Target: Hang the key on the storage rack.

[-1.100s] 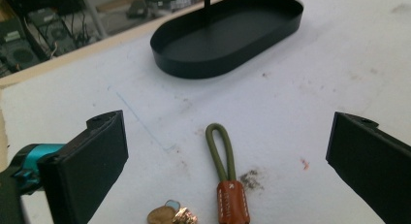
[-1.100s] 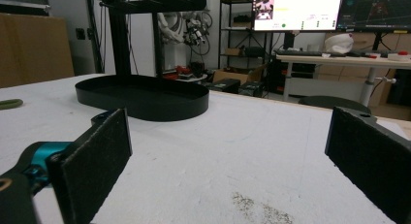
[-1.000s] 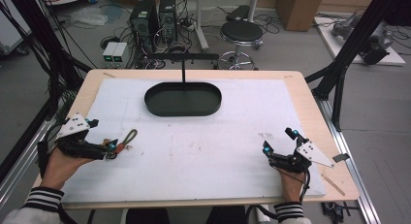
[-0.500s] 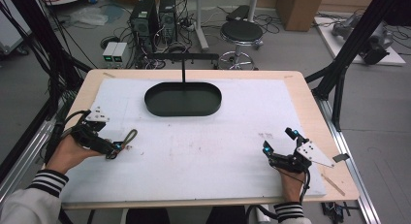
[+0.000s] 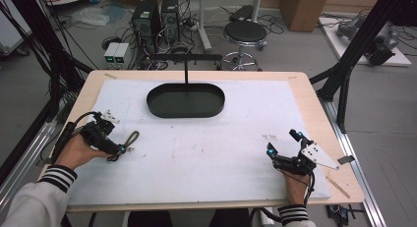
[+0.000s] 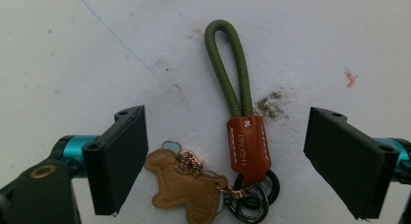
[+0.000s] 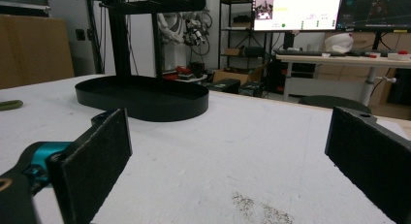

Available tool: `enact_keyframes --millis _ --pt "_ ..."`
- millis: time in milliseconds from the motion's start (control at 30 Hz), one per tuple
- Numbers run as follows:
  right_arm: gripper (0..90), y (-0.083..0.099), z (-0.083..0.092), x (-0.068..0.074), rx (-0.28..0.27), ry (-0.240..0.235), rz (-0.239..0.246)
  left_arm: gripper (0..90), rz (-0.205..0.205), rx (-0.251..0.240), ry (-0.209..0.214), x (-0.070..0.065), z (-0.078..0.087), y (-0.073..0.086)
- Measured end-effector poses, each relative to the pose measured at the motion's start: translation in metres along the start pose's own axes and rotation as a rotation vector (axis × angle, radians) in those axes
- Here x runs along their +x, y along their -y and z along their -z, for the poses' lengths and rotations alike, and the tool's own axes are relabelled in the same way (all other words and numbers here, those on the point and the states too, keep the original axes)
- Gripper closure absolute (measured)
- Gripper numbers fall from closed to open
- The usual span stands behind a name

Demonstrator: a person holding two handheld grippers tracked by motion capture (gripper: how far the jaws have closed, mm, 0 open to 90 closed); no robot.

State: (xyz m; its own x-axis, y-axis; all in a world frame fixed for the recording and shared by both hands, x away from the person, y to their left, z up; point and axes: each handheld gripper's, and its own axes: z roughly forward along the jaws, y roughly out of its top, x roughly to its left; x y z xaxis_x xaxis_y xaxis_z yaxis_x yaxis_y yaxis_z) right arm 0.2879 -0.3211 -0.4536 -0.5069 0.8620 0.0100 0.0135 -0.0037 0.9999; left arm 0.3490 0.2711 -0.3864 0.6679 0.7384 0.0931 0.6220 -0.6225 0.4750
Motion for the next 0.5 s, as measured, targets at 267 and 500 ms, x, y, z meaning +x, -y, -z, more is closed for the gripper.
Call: enact_keyframes --millis 267,500 --pt "1.8 0.0 0.0 0.0 -0.003 0.001 0.005 23.9 -0.025 0.073 0.032 -0.004 -0.008 -0.007" --pt "1.8 0.0 0.0 0.0 -0.003 0.001 0.003 30.1 -0.013 0.138 0.038 -0.004 -0.015 -0.01"
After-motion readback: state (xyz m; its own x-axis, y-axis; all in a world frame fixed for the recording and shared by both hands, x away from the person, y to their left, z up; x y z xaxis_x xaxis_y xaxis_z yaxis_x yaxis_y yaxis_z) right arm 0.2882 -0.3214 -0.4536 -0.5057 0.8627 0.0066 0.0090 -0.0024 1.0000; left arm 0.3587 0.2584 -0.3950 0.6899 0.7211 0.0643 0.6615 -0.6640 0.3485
